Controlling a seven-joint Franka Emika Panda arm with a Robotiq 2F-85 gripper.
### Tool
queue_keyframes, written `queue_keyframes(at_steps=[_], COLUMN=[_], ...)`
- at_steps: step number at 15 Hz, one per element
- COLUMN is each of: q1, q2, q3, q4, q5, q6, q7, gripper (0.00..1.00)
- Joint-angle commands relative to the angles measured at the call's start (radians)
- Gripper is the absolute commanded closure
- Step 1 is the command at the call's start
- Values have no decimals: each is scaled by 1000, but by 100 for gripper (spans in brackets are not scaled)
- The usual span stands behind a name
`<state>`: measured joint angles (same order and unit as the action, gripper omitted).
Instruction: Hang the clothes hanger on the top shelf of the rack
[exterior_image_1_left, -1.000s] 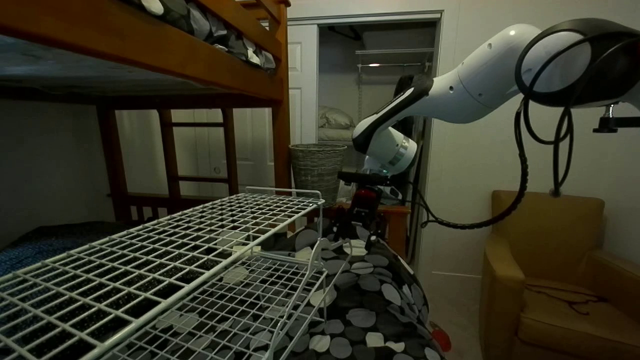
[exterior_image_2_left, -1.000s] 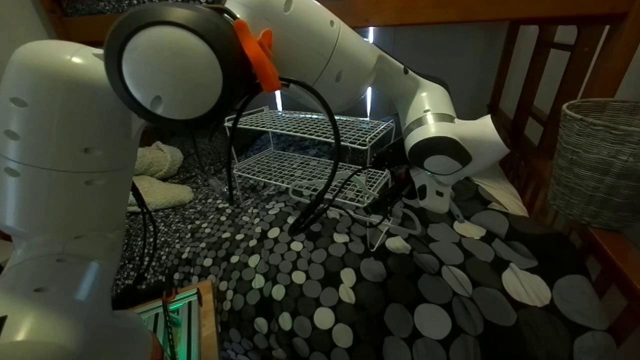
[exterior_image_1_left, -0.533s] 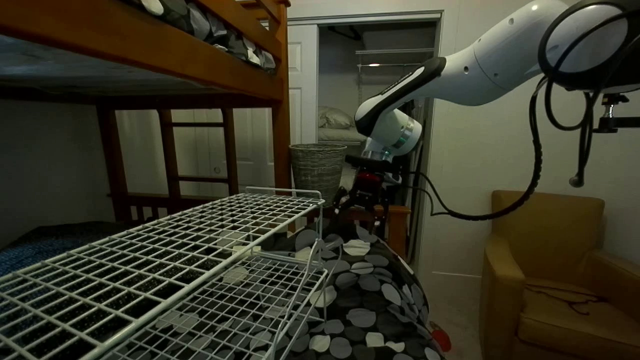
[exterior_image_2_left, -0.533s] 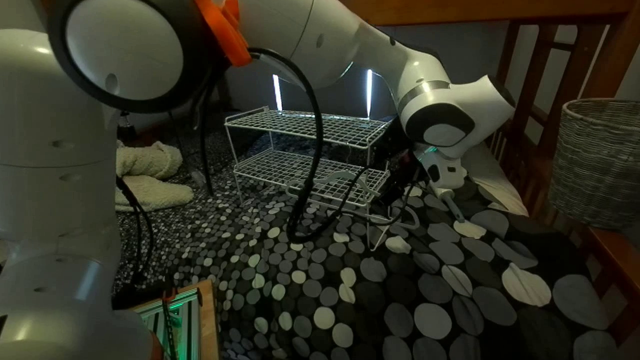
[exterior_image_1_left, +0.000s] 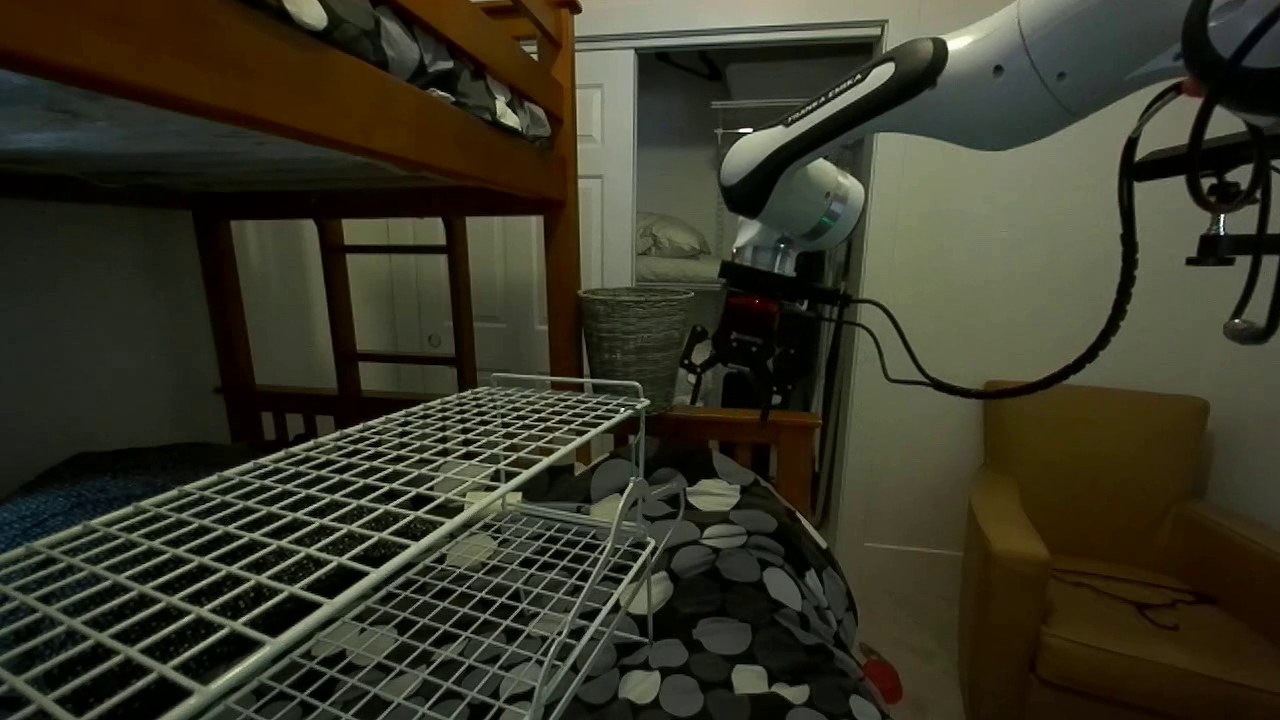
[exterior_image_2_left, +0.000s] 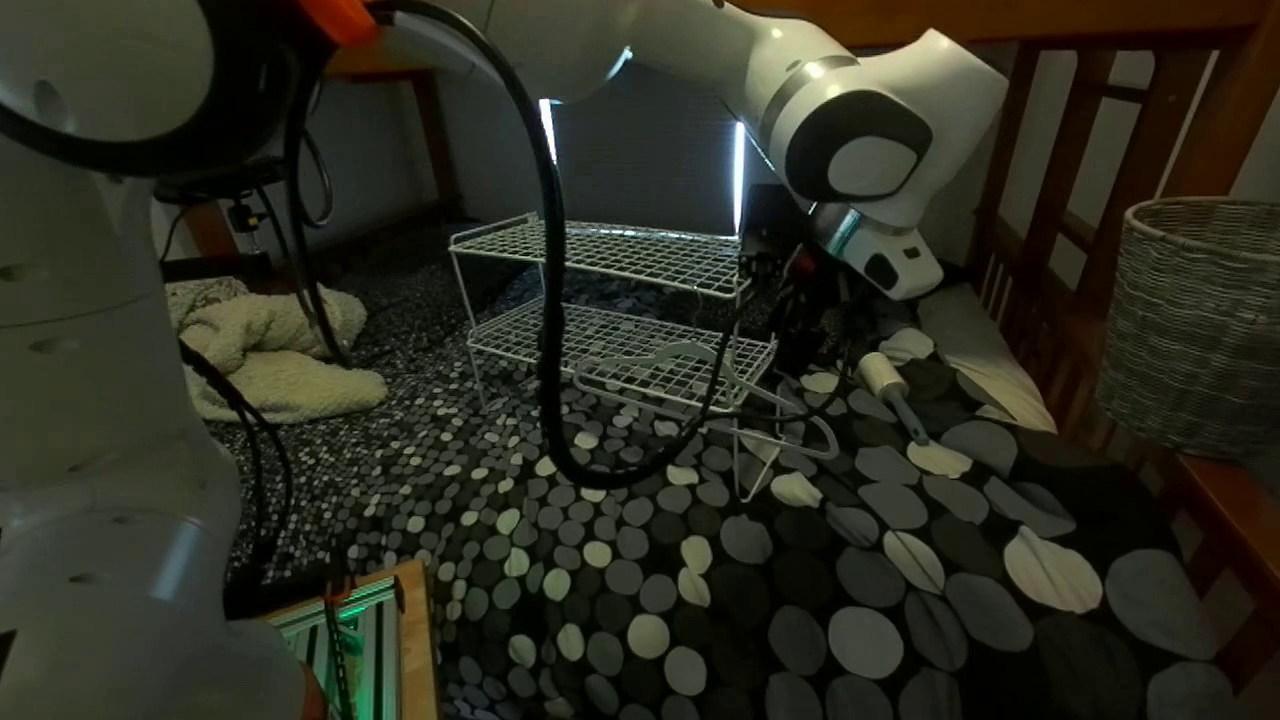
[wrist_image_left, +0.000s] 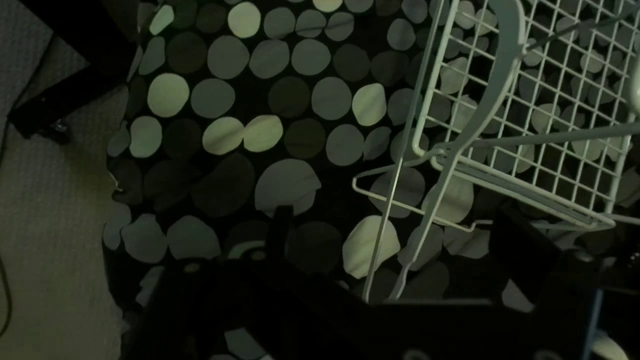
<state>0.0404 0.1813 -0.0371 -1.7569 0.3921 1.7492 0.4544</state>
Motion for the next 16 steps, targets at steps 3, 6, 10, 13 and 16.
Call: queue_keyframes(at_steps=[3, 6, 10, 13, 16], q1=[-9, -11, -14, -12, -12], q2=[-143, -199, -264, -302, -269], q3=[20, 24, 24, 23, 23], q4=[-88, -115, -157, -181, -131], q5=[-84, -117, -130, -121, -110], q6=[11, 2, 21, 40, 20], q7=[-156, -271, -414, -515, -509], gripper=[0, 0, 0, 0, 0])
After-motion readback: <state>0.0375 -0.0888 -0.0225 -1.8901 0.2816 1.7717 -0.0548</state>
